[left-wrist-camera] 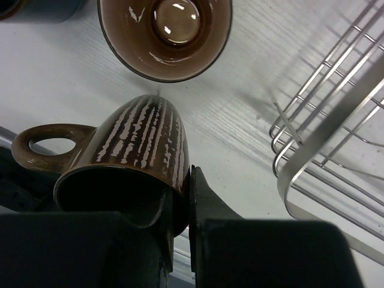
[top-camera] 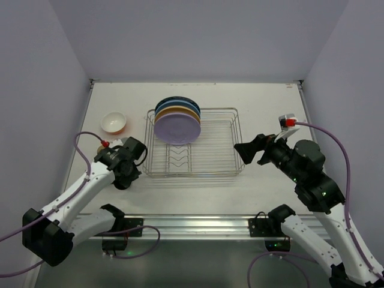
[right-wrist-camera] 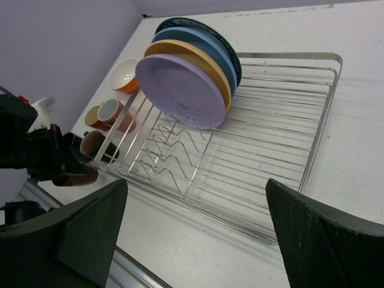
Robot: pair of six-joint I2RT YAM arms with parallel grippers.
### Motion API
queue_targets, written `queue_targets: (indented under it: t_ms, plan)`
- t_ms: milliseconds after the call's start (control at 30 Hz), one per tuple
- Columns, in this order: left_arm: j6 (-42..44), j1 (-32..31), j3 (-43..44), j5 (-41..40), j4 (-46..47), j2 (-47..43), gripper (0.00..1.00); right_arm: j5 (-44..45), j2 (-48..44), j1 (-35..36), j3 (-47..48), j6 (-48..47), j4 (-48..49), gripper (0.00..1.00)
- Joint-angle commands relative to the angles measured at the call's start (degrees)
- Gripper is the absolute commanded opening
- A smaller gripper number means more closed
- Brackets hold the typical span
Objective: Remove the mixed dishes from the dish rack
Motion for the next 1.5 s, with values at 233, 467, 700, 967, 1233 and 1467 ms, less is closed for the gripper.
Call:
queue_targets:
  t_ms: [233,467,700,967,1233,1467]
  plan:
    - [7.8,15.1,-3.1,1.0,2.9,-1.5,0.00,-1.3,-1.3,-0.2,-0.4,-0.6,2.6,0.99]
    - [17.2,24.7,-7.5,9.1,9.9,4.2,0.00,-1.5,-2.0,-0.2,-0.7,-0.5,2.9,0.99]
    - [18.2,26.1,-7.1,9.2,10.0,4.8,0.06,-1.6,-2.3,-0.1,-0.7,-0.7,3.1,0.99]
    - [18.8,26.2,-3.2,10.8,9.1,2.1,0.35,-2.3,-2.5,-0.1,-0.8,-0.8,3.3,0.99]
    - [18.1,26.2,1.6,7.1,3.5,-1.9,0.63,-3.5,-3.3,-0.1,-0.7,-1.2,3.4,0.99]
    - [19.7,26.1,9.4,10.1,1.0,-6.8,0.75,-3.8,-2.9,-0.1,-0.8,-1.6,3.4,0.99]
